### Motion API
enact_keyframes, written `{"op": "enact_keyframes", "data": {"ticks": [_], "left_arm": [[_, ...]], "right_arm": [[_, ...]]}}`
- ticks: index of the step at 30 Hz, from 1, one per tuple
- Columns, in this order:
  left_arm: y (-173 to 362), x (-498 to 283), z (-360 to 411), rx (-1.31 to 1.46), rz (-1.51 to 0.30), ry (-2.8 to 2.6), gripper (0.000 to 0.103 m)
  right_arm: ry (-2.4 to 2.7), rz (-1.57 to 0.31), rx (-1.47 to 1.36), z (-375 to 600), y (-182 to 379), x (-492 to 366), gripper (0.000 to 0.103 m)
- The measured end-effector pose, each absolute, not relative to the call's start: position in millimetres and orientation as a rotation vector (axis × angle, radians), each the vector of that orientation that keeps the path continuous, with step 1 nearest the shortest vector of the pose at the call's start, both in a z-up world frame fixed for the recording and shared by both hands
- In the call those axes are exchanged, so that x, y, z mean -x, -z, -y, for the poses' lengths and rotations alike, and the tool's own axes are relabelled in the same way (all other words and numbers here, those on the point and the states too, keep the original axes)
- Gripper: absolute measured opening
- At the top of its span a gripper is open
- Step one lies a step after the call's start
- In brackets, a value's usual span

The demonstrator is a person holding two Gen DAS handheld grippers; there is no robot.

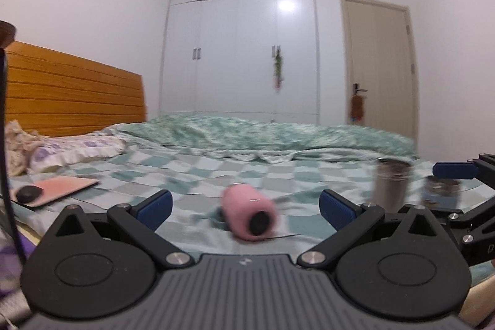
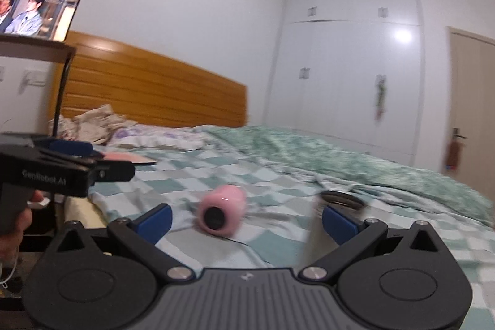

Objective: Flip cup upright
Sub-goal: 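Move the right tool to the pink cup lying on its side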

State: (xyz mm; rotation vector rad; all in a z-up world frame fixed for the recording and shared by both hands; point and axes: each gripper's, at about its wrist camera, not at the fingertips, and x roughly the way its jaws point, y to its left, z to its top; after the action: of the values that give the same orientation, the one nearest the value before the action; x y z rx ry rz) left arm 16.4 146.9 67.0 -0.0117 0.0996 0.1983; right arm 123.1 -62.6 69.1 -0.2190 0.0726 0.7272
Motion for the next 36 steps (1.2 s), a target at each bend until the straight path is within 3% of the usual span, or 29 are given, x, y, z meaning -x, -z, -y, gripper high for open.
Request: {"op": "enact_keyframes", "data": {"ticks": [10, 36], "left_arm": [[-67, -37, -208, -0.004, -0.162, -0.312, 0.103], [-37, -152, -256, -0.017, -0.29, -0.319, 0.103]], "right_arm": [[-0.845, -0.163, 0.223, -18, -59, -205, 0.103], [-1.025, -0.521, 0.167, -97, -39, -410, 0.103]]}}
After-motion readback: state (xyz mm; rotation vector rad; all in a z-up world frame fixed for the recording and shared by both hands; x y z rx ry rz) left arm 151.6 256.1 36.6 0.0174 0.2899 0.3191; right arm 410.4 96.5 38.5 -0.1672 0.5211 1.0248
